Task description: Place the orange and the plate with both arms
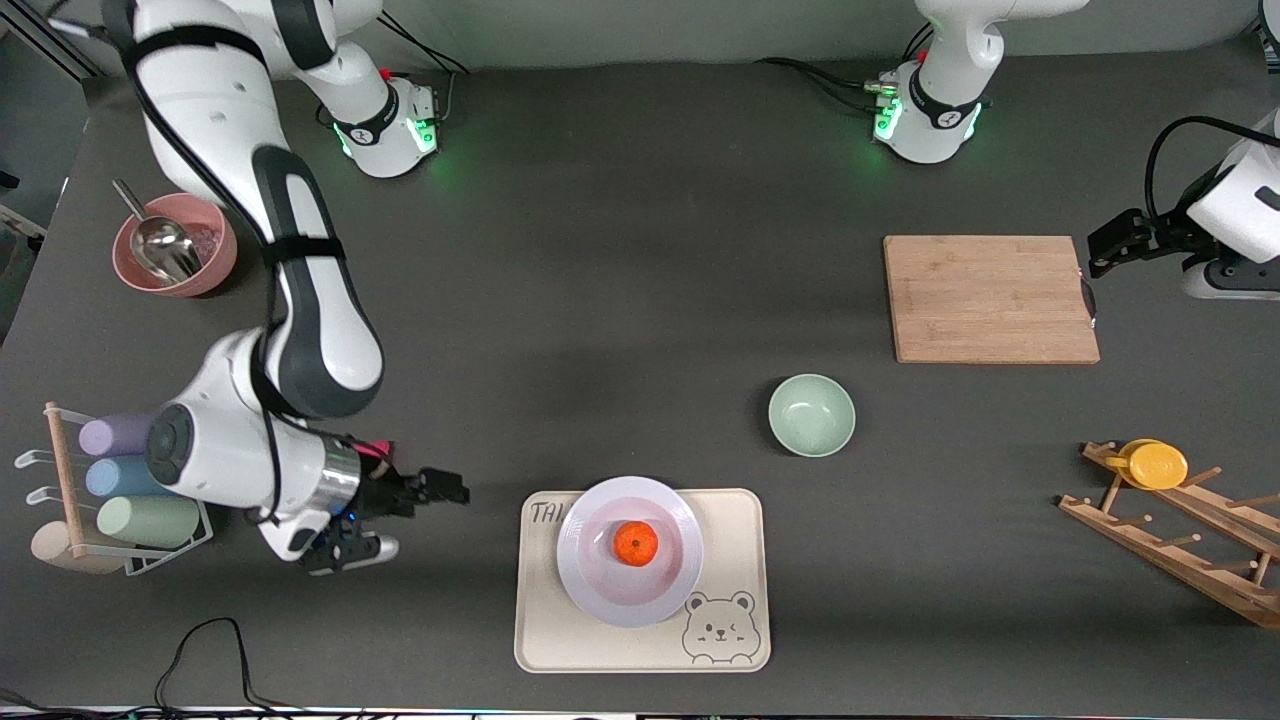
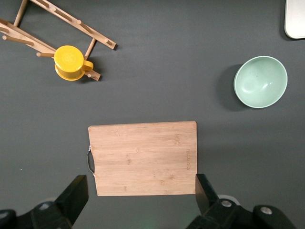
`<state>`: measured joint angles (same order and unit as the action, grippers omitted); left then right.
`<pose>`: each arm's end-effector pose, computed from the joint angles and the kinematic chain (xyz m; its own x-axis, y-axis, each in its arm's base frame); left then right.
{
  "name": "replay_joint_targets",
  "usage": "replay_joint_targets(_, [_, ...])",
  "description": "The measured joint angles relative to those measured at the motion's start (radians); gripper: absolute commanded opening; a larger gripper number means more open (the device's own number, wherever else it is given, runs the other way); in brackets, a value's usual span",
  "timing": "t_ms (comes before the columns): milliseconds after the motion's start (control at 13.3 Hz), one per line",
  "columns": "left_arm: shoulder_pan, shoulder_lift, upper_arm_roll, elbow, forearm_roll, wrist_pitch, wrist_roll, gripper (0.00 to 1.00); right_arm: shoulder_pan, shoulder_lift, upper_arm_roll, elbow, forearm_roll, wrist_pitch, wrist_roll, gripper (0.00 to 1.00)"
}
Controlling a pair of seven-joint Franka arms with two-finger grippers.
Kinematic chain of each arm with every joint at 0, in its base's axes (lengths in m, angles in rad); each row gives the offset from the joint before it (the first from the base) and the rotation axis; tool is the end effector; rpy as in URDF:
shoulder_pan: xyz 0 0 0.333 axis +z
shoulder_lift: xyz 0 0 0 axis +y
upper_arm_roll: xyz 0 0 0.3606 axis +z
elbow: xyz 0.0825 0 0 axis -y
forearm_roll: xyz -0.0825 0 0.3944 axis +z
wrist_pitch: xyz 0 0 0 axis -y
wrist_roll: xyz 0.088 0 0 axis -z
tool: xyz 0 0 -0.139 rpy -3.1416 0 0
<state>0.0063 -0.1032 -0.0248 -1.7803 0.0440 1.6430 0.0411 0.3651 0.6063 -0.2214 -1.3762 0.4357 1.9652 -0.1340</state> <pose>0.5291 -0.0046 0.5986 0.9974 -0.0625 -0.0361 -0.0641 -0.9969 -0.0448 0.7357 0.1813 0.3711 0.9894 0.1440 0.0183 0.1436 -0.9515 -0.2722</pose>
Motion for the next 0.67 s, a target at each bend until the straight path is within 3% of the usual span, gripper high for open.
replay_joint_targets(300, [0.0, 0.0, 0.0, 0.0, -0.005, 0.0, 0.0, 1.0, 0.0, -0.224, -0.017, -0.118, -0.181, -0.177, 0.062, 1.0])
replay_joint_targets(675, [0.0, 0.0, 0.0, 0.001, -0.006, 0.0, 0.0, 1.0, 0.0, -0.395, -0.054, -0.212, -0.246, -0.302, 0.126, 1.0])
